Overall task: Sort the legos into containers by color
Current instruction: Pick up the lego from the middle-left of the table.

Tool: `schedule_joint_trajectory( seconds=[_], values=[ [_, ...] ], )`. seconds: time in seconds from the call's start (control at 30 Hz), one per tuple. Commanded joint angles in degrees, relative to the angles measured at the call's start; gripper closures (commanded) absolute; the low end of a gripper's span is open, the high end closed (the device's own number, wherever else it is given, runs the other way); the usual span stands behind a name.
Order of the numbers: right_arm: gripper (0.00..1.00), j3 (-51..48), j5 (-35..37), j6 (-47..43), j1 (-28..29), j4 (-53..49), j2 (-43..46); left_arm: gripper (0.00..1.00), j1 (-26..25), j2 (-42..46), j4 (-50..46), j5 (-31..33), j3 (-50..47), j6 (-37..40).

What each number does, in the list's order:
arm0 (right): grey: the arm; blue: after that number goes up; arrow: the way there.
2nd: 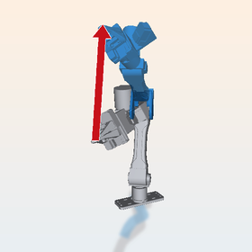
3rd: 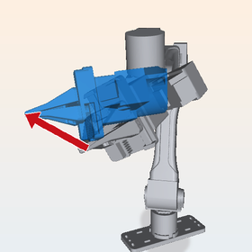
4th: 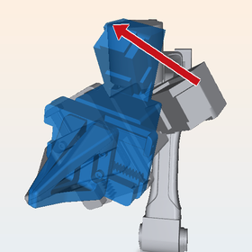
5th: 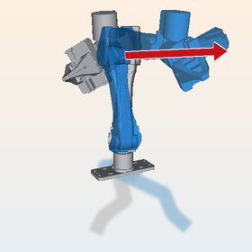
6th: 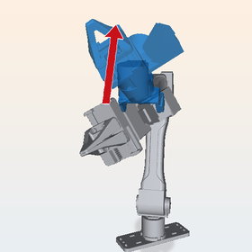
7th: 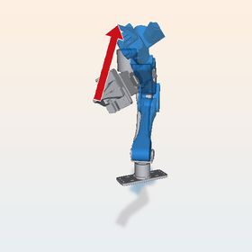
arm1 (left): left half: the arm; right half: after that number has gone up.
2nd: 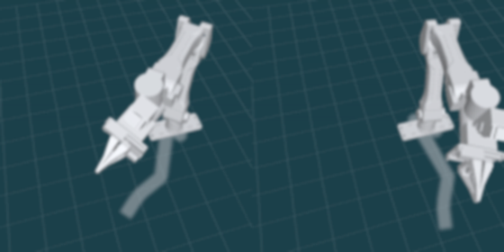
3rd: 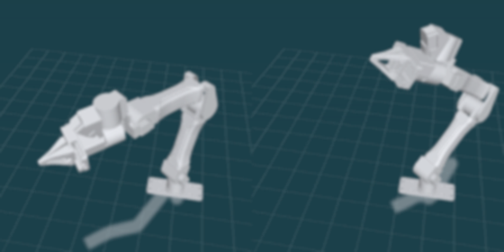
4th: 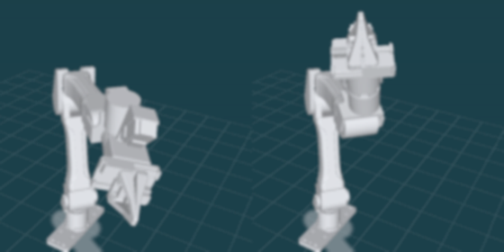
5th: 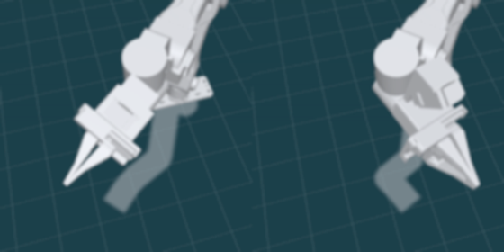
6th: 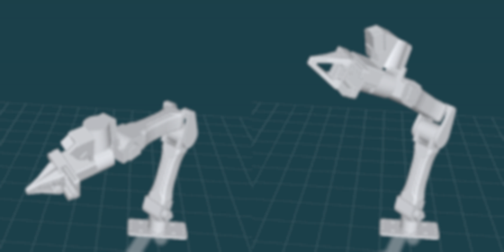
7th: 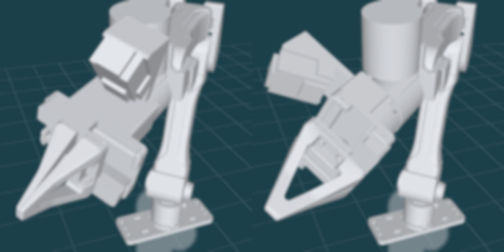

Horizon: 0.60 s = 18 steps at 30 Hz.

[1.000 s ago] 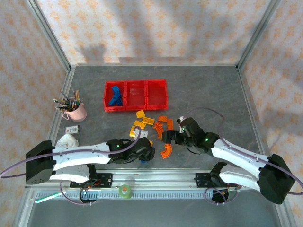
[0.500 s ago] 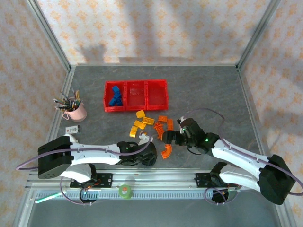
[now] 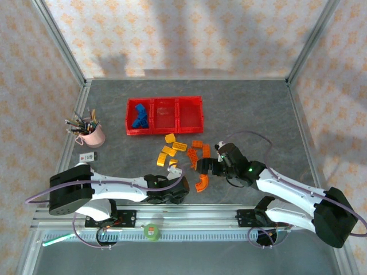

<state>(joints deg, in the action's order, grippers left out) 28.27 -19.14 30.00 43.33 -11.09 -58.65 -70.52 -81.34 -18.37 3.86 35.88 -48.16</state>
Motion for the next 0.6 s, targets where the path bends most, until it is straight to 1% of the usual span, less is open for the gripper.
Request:
schedule_joint_trajectory(
  seconds=[0.0, 0.27, 0.43, 0.57],
  values=[
    [0.00, -0.36, 0.22, 0.48, -0.18, 1.18, 0.54, 0.54, -0.10, -1.14, -1.06, 1.92, -1.07, -0.88],
    [0.00, 0.37, 0.28, 0.47, -0.18, 1.15, 0.52, 0.68, -0.15, 0.34, -1.79, 3.95, -1.56, -2.42],
    [0.00, 2.03, -0.19, 0.44, -0.23, 1.08, 0.40, 0.72, -0.05, 2.93, -3.60, 6.25, -0.75, -4.01],
    [0.00, 3.91, -0.84, 0.73, -0.18, 2.25, 0.25, 0.75, 0.12, 6.59, -6.65, 9.84, 0.98, -5.14]
  ],
)
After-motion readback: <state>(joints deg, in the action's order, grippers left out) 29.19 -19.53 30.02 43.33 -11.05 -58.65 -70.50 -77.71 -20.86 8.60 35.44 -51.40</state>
